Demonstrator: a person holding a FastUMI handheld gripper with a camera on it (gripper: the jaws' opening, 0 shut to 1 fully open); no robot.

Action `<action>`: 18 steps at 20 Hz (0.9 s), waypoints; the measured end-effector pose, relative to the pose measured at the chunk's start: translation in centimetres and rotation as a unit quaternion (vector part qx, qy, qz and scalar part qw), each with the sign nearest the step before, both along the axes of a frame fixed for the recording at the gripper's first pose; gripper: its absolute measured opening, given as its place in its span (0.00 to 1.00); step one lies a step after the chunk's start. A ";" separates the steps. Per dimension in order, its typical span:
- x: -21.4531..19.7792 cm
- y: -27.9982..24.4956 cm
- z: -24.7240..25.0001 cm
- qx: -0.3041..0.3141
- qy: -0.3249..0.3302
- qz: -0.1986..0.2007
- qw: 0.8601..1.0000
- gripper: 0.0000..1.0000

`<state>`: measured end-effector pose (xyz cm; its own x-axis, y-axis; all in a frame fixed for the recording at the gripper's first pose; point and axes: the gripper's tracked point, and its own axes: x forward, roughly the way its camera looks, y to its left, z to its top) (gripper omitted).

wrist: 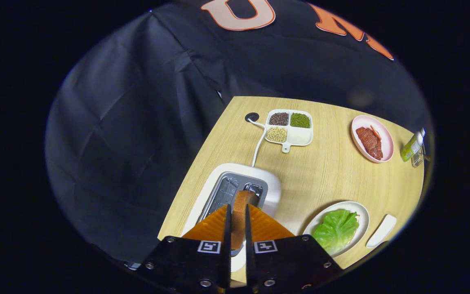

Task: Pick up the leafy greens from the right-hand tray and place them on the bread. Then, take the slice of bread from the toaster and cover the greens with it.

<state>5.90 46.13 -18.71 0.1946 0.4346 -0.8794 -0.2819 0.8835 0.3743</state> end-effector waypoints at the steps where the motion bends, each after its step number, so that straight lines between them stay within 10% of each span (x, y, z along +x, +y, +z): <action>1: 0.0 -0.1 0.2 0.005 -0.005 0.001 1.000 0.14; 18: 0.3 -6.3 9.7 0.139 -0.109 -0.042 0.983 0.08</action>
